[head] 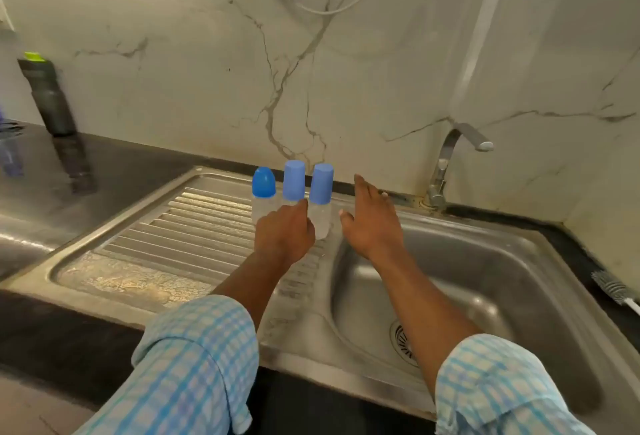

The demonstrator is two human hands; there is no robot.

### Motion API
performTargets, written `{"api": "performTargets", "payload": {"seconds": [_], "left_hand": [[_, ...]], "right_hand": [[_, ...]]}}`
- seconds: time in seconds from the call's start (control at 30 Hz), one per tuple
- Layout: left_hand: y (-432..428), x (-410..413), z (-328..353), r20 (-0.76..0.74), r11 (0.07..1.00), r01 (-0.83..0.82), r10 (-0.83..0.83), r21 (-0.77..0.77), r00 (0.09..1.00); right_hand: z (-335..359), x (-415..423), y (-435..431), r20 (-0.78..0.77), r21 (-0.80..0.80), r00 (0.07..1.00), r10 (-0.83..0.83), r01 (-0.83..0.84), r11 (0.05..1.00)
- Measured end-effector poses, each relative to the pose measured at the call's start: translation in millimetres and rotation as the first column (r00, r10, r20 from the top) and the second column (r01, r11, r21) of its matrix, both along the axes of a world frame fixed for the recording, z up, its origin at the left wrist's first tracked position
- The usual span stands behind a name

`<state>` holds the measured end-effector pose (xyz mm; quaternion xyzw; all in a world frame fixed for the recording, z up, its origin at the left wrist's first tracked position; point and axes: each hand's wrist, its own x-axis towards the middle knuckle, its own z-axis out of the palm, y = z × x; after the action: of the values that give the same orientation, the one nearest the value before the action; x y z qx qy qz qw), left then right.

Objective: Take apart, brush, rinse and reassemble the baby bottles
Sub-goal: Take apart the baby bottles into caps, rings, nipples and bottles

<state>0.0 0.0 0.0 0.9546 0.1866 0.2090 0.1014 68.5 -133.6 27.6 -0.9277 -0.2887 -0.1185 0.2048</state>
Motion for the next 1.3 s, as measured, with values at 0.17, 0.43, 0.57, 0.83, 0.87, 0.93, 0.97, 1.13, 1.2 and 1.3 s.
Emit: {"api": "performTargets", "payload": {"seconds": [0.17,0.43,0.57,0.83,0.87,0.93,0.97,1.13,1.2,1.3], "left_hand": [[-9.3,22.5,-20.2,0.039,0.968,-0.022,0.033,-0.249,0.999],[-28.2,42.7,-40.6,0.122,0.845,-0.103,0.194,-0.524,0.973],[-24.2,45.5,-49.0,0.159,0.83,-0.078,0.197,-0.552,0.967],[-37.4,54.9,-53.5,0.216,0.875,0.009,0.109,-0.485,0.97],[-41.8,55.6,-52.8,0.223,0.881,0.029,0.088,-0.472,0.971],[-54.3,60.1,-54.6,0.251,0.891,0.099,0.017,-0.443,0.968],[-59.5,62.2,-56.9,0.261,0.886,0.135,-0.016,-0.443,0.965],[-90.8,70.2,-65.6,0.283,0.809,0.275,-0.141,-0.52,0.949],[-102.7,74.1,-66.0,0.282,0.78,0.31,-0.178,-0.544,0.943],[-113.0,81.1,-71.0,0.252,0.771,0.31,-0.199,-0.556,0.947]], "right_hand": [[-19.2,14.0,14.3,-0.181,0.091,0.983,0.025,-0.008,0.996],[-45.5,38.5,44.5,-0.423,0.454,0.899,0.114,0.101,0.885],[-53.1,45.1,53.1,-0.466,0.512,0.864,0.193,0.085,0.855],[-57.2,54.4,25.2,-0.418,0.627,0.891,0.176,0.144,0.766],[-57.4,54.4,17.1,-0.405,0.636,0.899,0.165,0.148,0.757],[-60.1,55.9,-6.0,-0.386,0.65,0.913,0.134,0.166,0.742],[-62.5,56.2,-16.6,-0.384,0.655,0.915,0.127,0.174,0.735],[-73.7,54.8,-67.2,-0.408,0.665,0.904,0.129,0.197,0.72],[-76.9,55.0,-82.8,-0.422,0.659,0.897,0.129,0.205,0.724],[-82.6,57.8,-96.9,-0.448,0.631,0.883,0.141,0.2,0.75]]}}
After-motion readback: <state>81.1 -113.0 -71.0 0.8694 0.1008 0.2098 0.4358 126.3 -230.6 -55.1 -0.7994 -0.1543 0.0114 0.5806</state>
